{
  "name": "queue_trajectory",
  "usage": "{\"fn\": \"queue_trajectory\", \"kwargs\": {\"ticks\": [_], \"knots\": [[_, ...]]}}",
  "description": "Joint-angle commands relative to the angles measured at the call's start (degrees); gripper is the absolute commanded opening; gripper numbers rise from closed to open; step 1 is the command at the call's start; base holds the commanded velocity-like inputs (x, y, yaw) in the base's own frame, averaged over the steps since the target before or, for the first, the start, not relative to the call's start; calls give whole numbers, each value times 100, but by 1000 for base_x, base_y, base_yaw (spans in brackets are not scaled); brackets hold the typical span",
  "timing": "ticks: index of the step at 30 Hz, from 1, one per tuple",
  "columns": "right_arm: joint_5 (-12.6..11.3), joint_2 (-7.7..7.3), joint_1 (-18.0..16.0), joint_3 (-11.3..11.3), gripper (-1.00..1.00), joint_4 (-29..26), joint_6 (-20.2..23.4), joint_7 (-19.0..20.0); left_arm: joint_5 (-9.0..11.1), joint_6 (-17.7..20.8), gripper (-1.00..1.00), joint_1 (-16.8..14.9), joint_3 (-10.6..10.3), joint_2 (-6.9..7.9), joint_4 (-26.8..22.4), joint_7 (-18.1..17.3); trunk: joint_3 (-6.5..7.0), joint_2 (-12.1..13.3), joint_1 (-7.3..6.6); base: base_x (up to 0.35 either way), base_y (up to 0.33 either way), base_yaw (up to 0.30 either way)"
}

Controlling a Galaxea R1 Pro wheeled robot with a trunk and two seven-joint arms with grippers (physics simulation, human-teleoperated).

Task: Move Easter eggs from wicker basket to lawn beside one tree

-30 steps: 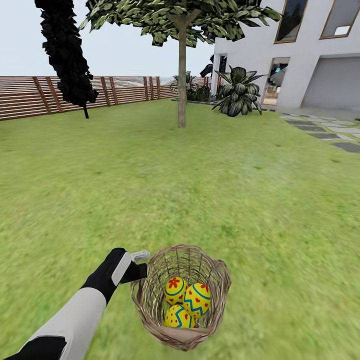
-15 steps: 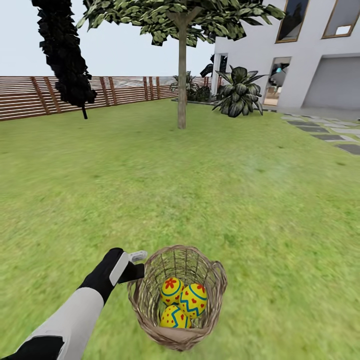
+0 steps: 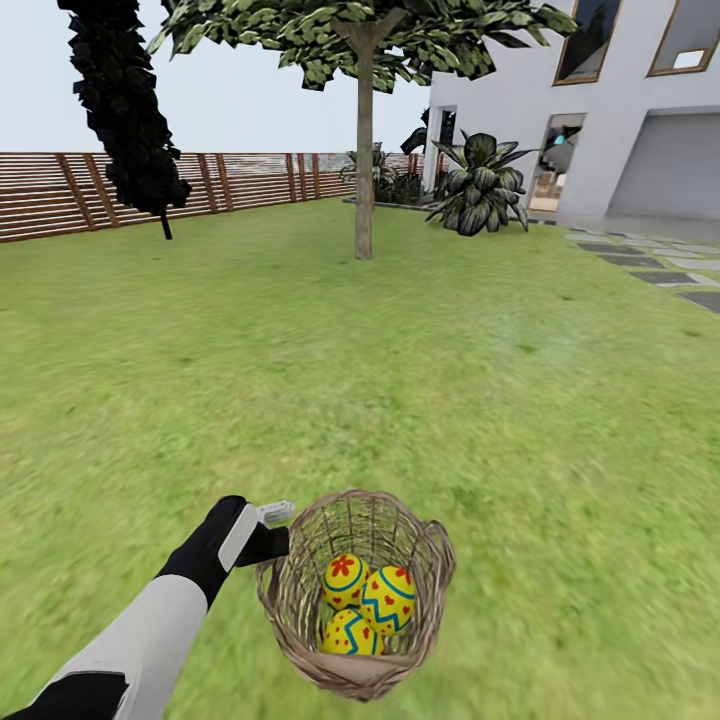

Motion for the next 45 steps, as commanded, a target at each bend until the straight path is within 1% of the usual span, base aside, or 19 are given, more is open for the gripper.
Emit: {"fn": "queue_trajectory", "kwargs": {"ticks": [1,45], "knots": [[51,-5,-9,-49,100,24,-38,11,152,8,-100,-3,5,-2,-7,56,-6,-4,4,327,0,0],[51,-5,-9,-49,100,24,-38,11,152,8,-100,-3,5,-2,-7,56,-6,-4,4,327,0,0]]}}
